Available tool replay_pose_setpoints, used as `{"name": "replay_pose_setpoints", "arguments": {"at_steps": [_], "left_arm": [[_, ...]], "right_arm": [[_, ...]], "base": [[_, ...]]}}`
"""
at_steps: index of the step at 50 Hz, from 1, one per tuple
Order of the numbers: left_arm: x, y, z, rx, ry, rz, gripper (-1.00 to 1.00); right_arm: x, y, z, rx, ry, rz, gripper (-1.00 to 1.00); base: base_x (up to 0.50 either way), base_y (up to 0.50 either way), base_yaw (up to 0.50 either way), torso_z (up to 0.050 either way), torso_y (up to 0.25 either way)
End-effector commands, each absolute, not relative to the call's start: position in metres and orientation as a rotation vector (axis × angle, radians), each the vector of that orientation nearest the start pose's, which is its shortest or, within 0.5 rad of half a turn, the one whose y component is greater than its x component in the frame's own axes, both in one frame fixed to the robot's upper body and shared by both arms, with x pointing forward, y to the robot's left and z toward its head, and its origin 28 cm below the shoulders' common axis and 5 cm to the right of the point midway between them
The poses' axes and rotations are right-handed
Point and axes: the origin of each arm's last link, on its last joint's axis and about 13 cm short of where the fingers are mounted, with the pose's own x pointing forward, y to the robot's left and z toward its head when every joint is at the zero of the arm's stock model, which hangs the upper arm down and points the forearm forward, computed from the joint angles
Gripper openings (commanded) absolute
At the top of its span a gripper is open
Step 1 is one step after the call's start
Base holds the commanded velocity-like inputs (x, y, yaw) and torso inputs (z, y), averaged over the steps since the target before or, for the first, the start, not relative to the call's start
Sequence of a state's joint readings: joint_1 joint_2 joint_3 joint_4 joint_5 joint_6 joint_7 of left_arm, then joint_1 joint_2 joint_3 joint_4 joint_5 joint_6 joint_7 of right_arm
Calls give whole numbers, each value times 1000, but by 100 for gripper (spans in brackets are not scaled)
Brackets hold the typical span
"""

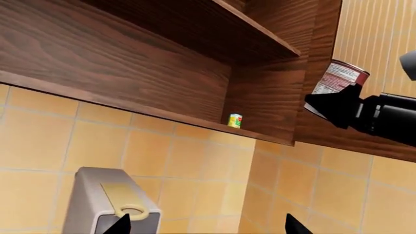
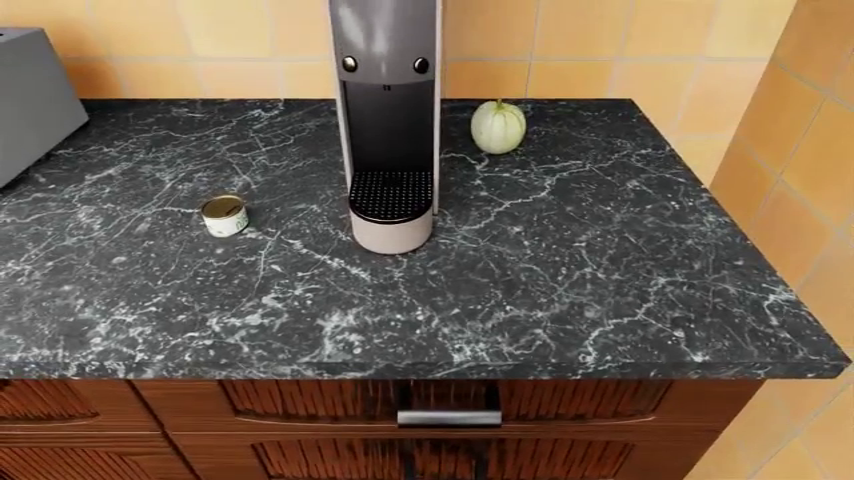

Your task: Pick the cans from the counter and place them in their designated side in the cabinet.

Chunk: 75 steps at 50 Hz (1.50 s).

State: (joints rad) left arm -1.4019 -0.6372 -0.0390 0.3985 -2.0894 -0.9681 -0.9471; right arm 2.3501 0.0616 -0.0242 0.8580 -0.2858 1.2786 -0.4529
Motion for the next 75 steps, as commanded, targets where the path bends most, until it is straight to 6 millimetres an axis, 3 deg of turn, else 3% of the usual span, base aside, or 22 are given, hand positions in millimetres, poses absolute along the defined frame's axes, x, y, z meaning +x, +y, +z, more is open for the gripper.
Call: {"name": "replay_pose_setpoints", "arguments": {"at_steps": [1,8,22,75], "left_arm": [[176,253,398,-321,-330,-562,100],[175,252,400,-321,-330,-565,100],[172,252,401,-323,-336,-563,100],[168,251,403,-307,-342,-558,100]], "right_arm": [[252,-139,579,-85,-207,108,-100],[252,-139,579,-85,-207,108,-100],[252,-139,579,-85,-207,108,-100],[252,-139,579,-85,-207,108,-100]], "base": [[0,0,0,50,0],[0,0,0,50,0],[21,-305,0,0,0],[277,-86,0,0,1]]}}
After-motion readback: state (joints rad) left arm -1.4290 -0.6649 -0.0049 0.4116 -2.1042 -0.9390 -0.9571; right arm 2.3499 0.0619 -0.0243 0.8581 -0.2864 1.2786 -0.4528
